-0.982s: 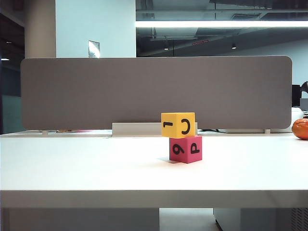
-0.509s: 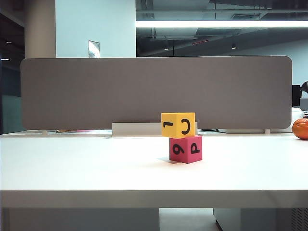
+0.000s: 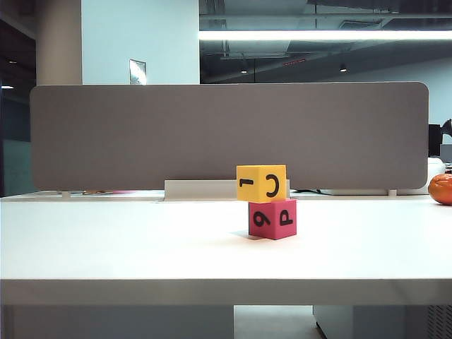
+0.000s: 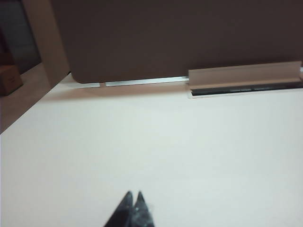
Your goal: Stack one letter block on top of another letter block.
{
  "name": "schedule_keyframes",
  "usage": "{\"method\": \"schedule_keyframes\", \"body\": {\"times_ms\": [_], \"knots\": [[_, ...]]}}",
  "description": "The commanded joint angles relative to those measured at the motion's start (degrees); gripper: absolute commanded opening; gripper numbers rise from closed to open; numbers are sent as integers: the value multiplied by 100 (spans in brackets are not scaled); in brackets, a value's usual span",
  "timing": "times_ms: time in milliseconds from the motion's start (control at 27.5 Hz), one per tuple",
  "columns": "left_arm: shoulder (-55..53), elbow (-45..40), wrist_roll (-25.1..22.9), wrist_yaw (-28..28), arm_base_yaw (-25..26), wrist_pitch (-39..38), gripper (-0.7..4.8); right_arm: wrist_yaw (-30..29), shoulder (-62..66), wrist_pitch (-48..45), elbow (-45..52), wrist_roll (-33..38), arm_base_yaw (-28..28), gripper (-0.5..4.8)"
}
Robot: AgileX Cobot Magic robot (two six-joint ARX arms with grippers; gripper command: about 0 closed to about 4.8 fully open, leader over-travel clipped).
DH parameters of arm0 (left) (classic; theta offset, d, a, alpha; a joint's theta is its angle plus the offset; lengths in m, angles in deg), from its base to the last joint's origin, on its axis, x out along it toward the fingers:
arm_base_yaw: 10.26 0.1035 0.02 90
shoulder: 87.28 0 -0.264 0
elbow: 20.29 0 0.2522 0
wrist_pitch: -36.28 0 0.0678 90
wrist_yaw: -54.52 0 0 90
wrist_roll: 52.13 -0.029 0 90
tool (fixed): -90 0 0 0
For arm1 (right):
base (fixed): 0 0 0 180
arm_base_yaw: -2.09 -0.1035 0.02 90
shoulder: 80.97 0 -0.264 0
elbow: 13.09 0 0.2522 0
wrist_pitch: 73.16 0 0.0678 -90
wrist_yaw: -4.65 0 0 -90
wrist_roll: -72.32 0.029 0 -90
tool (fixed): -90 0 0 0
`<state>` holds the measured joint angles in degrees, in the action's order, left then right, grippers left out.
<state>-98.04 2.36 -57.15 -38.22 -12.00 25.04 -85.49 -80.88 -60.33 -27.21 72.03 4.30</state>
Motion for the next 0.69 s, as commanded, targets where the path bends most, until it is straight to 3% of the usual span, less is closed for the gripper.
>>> {"method": "schedule_keyframes", "body": {"times_ms": [36, 291, 509, 691], "knots": [[271, -203, 118, 199, 199, 146, -6, 2, -11, -59, 15, -15, 0, -5], [1043, -793, 96, 87, 238, 435, -6, 2, -11, -59, 15, -15, 0, -5], [1054, -844, 96, 210, 308, 391, -6, 4, -11, -52, 15, -15, 2, -5], [1054, -844, 94, 654, 304, 378, -6, 4, -11, -55, 15, -15, 2, -5]]}}
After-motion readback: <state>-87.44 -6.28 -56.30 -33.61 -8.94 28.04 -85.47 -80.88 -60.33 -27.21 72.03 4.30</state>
